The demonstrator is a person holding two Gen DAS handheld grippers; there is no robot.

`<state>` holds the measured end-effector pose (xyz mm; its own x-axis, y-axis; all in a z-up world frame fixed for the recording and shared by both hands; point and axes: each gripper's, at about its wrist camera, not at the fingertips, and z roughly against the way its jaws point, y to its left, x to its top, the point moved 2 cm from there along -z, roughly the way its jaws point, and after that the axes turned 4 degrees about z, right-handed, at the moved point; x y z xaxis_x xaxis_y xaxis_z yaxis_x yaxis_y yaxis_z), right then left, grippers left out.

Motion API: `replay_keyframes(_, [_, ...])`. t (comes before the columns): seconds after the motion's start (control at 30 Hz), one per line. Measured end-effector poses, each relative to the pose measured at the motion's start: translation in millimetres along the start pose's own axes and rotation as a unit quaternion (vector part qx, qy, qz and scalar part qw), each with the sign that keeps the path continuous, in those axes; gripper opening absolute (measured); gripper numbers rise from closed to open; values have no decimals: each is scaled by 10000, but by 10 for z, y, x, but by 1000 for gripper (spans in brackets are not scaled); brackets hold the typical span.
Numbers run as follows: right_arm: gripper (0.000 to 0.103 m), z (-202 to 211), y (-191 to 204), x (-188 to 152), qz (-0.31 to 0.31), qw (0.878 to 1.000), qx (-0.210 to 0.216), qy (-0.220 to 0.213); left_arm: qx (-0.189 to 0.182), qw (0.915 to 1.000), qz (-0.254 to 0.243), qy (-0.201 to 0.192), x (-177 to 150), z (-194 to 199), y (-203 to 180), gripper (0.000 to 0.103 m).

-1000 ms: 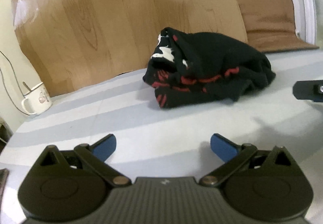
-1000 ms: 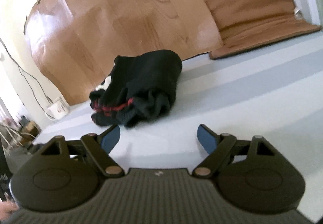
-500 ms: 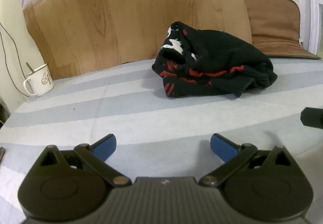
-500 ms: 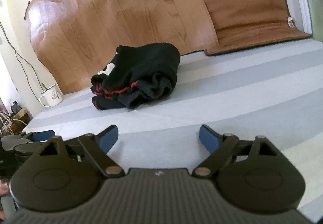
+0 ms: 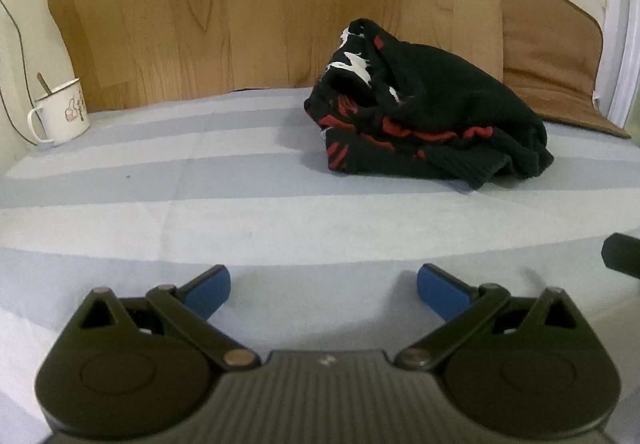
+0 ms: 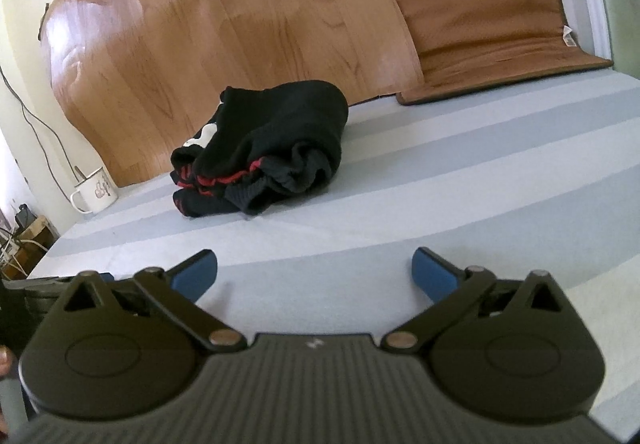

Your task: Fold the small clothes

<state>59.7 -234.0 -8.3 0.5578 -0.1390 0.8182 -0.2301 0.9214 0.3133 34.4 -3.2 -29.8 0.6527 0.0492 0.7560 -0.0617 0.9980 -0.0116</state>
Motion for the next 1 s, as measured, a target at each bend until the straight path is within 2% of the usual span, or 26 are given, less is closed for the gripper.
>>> replay_keyframes(0.4, [103, 21, -109, 11, -385, 9987, 307, -125, -81, 9999, -14, 57, 11, -8, 24, 103])
replay_keyframes(1.0, [103, 57, 117, -64, -8, 9998, 185, 52, -37, 10000, 16, 27, 7, -5, 15, 103])
